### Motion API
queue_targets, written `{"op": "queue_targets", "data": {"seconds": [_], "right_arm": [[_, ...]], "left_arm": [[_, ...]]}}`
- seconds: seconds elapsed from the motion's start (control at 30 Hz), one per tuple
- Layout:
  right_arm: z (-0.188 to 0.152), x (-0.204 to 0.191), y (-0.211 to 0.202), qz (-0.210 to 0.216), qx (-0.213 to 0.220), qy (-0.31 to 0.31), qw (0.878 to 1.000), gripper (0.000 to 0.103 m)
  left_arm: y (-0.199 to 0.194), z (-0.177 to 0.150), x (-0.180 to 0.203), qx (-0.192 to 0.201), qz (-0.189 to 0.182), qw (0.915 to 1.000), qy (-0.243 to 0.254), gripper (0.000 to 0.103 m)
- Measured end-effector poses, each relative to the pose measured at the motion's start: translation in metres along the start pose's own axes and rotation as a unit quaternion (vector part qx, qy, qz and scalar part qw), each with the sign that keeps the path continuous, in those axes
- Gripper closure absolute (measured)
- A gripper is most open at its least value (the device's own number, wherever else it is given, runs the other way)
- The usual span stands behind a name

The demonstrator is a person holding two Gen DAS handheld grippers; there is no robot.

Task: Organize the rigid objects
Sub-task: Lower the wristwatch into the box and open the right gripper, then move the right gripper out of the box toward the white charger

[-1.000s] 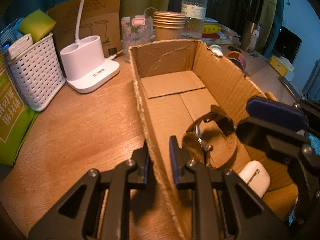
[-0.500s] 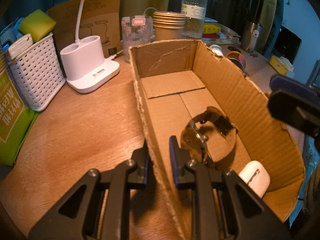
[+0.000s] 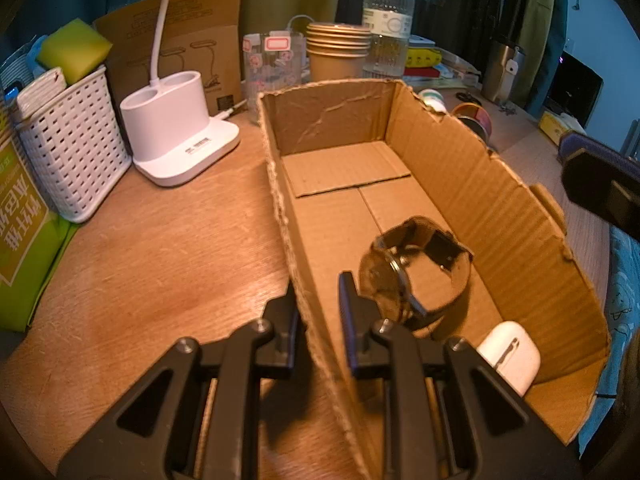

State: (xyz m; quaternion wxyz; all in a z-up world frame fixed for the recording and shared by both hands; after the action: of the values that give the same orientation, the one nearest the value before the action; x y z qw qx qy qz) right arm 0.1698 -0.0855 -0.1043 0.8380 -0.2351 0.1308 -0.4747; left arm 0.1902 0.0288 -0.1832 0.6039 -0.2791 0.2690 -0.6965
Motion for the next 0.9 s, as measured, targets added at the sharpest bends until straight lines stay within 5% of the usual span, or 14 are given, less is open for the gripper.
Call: {"op": "queue_targets", "data": {"seconds": [0.9], "right_arm": [[-0.003,0.040,-0.005,-0.062,0.002,0.025,0.998,0.050]], "left_arm": [[0.000,0.000,-0.001,0.000,0.000,1.0000,0.000,0.084]]}}
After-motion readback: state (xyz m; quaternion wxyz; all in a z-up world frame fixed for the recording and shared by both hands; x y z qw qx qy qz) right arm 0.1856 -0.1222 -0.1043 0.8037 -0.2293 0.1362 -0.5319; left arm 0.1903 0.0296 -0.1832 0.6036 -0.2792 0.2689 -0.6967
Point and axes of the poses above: each gripper's, at about its wrist camera, not at the fingertips, and y roughly the way its jaws point, x to its right, z to its top, the point moved 6 cm from there along y, roughly the way its jaws point, and after that the axes turned 4 degrees about x, right-handed, at the moved point
